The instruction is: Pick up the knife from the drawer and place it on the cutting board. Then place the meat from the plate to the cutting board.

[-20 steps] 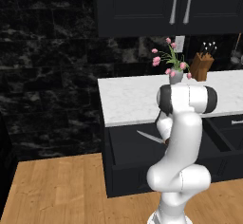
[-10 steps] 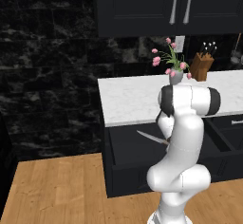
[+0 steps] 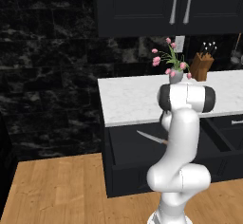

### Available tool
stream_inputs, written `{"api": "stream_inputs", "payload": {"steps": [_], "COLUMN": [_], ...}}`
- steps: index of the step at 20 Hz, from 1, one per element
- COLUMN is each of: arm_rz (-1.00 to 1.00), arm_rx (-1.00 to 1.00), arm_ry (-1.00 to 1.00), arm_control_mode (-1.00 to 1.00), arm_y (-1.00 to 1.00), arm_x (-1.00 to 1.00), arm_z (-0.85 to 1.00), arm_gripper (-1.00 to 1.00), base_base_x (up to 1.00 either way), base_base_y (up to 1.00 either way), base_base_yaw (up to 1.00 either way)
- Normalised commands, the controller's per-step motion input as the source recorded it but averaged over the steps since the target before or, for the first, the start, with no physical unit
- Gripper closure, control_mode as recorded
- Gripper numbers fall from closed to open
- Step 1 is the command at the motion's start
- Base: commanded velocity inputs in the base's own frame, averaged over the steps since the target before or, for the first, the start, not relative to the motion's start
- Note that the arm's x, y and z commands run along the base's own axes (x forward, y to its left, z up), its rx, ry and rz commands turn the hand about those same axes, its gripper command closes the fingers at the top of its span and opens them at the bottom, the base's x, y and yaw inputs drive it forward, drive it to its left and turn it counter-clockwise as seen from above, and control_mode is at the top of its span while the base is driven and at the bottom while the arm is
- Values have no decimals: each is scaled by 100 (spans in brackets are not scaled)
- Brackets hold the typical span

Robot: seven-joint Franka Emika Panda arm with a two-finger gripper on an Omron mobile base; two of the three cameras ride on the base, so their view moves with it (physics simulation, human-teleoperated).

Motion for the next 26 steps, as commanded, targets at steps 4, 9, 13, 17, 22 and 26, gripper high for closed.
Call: {"api": "stream_inputs", "payload": {"steps": [4, 9, 13, 17, 22, 26], "arm_rz": [4, 0, 0, 0, 0, 0], "arm_rx": [0, 0, 0, 0, 0, 0], "arm_ry": [15, 12, 1, 0, -1, -9], "arm_control_mode": [-100, -100, -100, -100, -100, -100], "arm_y": [0, 0, 0, 0, 11, 26], "arm_x": [35, 36, 19, 2, -23, -72], "arm_z": [-49, -45, -9, -2, -37, -62], "arm_gripper": [-100, -100, -100, -100, 100, 100], "base_base_x": [0, 0, 0, 0, 0, 0], "base_base_y": [0, 0, 0, 0, 0, 0], "base_base_yaw": [0, 0, 0, 0, 0, 0]}}
